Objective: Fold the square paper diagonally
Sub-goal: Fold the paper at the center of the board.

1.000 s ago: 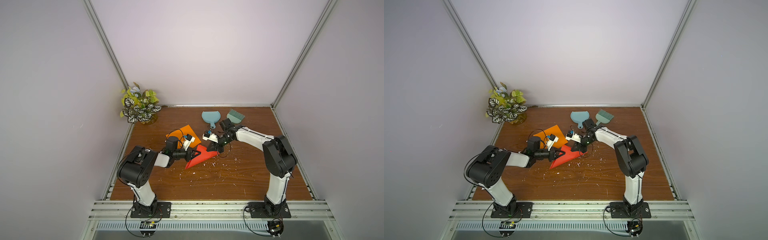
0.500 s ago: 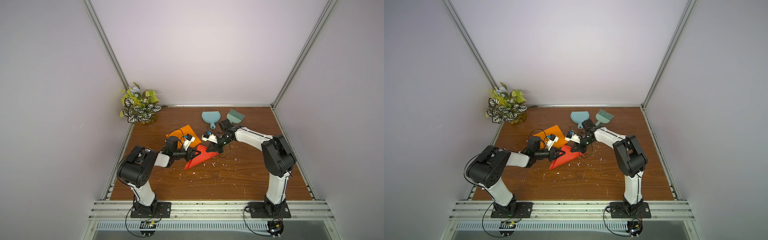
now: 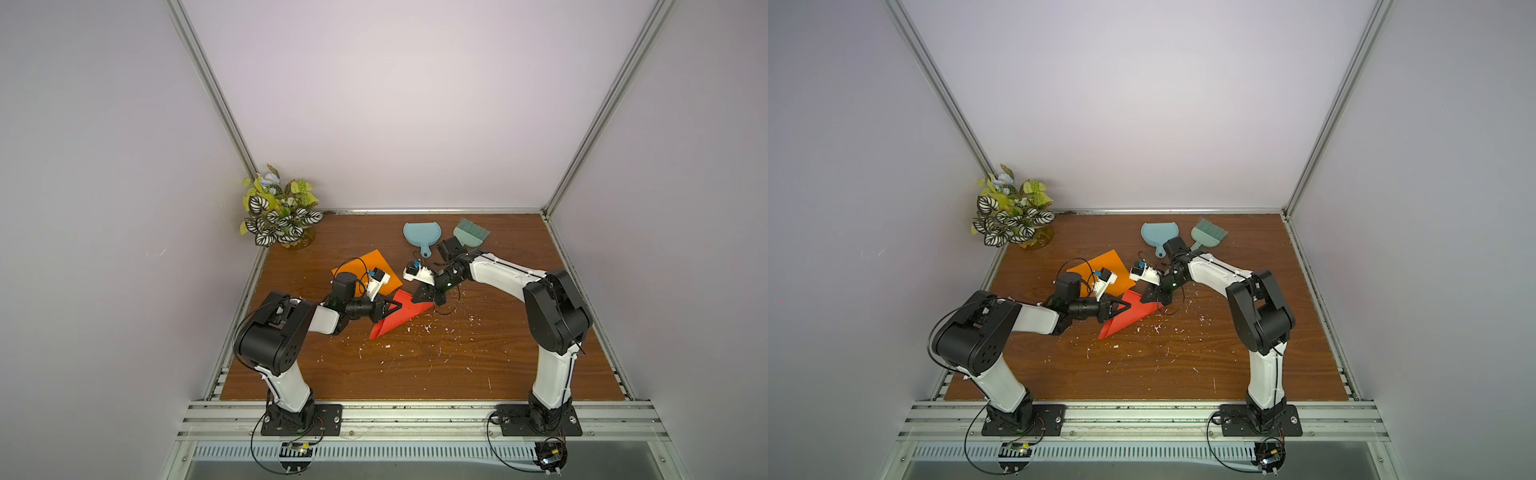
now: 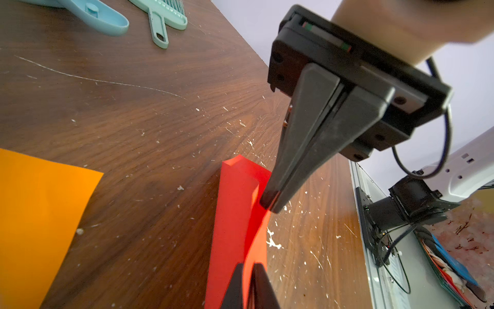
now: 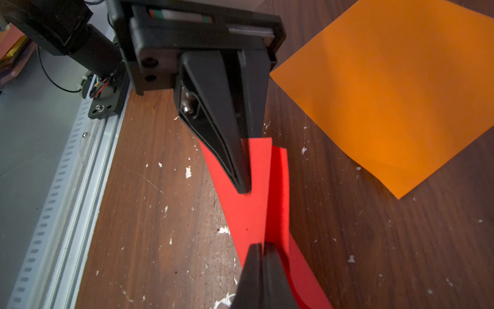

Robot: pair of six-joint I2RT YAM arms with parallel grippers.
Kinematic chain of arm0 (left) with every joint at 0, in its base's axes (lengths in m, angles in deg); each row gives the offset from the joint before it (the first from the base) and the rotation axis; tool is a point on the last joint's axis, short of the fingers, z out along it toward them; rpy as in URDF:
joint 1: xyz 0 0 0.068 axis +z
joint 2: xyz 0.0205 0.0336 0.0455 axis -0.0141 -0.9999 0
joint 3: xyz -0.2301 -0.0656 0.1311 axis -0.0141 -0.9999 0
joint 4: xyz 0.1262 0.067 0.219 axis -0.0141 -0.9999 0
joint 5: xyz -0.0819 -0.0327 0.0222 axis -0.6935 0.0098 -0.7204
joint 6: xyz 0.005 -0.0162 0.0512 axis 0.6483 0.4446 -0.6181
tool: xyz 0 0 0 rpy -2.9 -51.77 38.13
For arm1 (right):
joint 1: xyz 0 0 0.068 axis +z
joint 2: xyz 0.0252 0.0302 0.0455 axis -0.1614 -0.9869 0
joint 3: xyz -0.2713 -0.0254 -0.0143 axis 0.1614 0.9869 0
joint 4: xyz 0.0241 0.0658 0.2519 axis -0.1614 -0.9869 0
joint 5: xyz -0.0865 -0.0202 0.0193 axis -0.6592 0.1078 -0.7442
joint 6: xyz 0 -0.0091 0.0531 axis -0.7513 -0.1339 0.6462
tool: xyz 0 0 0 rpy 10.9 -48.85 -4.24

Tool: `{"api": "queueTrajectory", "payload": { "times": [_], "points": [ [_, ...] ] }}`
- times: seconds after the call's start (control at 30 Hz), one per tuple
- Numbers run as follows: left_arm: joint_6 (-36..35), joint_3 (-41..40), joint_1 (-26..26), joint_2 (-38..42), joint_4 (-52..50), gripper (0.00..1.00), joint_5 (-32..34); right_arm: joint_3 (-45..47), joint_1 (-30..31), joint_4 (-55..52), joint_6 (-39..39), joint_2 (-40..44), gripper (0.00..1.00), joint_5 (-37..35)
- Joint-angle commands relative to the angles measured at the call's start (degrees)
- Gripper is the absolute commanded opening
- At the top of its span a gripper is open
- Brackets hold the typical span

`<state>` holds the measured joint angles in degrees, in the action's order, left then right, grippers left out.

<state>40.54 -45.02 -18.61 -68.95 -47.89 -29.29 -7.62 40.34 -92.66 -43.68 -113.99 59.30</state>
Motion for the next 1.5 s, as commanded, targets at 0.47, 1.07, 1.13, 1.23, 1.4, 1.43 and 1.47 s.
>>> {"api": "queueTrajectory", "payload": {
  "times": [0.47,1.07,1.13,1.23,1.4,1.43,1.47],
  "points": [
    [-1.6,1.5,-0.3,0.0,-1.7,0.11,0.9,0.0,0.0,1.0,1.5,-0.1,0.00,0.2],
    [-2.0,1.7,-0.3,0.0,-2.8,0.11,1.4,1.4,-0.2,1.5,1.7,-0.5,0.00,-0.2],
    [-2.0,1.7,-0.4,0.1,-2.8,0.11,1.4,1.4,-0.2,1.5,1.7,-0.5,0.00,-0.1],
    [-2.1,1.7,-0.4,0.1,-2.9,0.11,1.4,1.4,-0.2,1.7,1.9,-0.6,0.00,-0.1],
    [-2.1,1.8,-0.3,0.0,-3.0,0.11,1.4,1.3,-0.2,1.7,1.8,-0.5,0.00,0.1],
    [-2.1,1.8,-0.4,0.0,-3.0,0.10,1.4,1.3,-0.2,1.7,1.8,-0.5,0.00,0.2],
    [-2.1,1.9,-0.4,0.0,-3.0,0.10,1.4,1.3,-0.2,1.7,1.8,-0.5,0.00,0.3]
  ]
}}
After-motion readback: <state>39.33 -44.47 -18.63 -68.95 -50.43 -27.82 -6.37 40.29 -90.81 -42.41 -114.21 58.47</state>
